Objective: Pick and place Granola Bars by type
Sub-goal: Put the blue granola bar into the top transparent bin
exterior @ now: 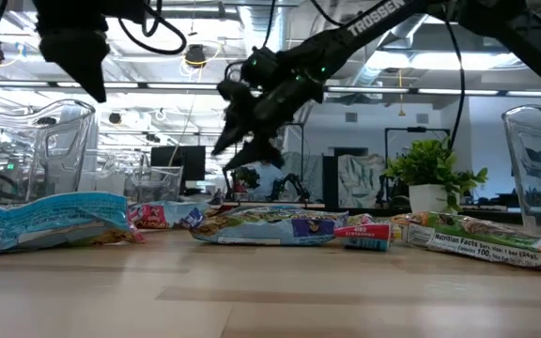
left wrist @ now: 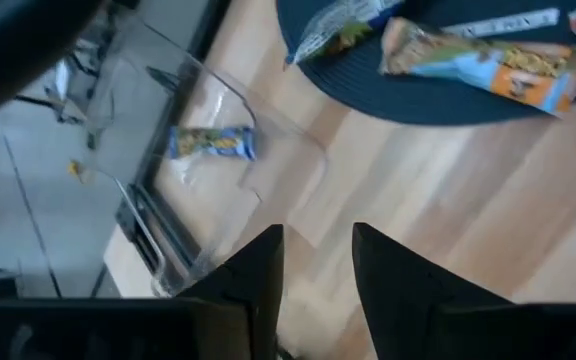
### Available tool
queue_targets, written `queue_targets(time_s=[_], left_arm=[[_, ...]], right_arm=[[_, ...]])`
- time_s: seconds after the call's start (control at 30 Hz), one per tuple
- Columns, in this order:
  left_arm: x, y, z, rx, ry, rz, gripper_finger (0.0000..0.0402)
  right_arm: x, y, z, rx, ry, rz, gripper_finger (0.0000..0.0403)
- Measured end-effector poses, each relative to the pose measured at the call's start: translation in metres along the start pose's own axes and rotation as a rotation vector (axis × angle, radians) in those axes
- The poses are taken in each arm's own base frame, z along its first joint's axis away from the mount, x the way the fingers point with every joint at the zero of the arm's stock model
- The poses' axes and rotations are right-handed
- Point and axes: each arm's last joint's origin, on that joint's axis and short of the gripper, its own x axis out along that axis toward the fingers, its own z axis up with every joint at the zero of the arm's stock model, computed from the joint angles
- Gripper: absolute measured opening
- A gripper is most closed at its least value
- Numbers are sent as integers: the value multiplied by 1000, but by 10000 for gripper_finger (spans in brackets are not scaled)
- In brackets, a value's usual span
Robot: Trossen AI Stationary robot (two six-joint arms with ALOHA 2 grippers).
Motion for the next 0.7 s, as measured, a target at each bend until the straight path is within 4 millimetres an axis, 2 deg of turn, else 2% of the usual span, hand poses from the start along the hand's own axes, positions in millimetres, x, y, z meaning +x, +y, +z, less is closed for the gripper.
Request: queue_targets(time_s=[0.2, 0.3, 0.43, 0.6, 0.7], left_arm=[[12, 26, 18, 33, -63, 94, 116], [21, 47, 27, 29, -58, 144, 116], [30, 72, 34, 124, -68, 247, 116], [44, 82, 53, 191, -137, 399, 116], [55, 80, 70, 214, -133, 322, 116]], right_arm=[[-52, 33, 8, -152, -48, -71, 217], [-83, 51, 6, -250, -57, -132, 219], [-132, 76, 1, -341, -72, -181, 213], [-179, 108, -15, -390, -91, -215, 204], [-203, 128, -29, -395, -106, -244, 200]])
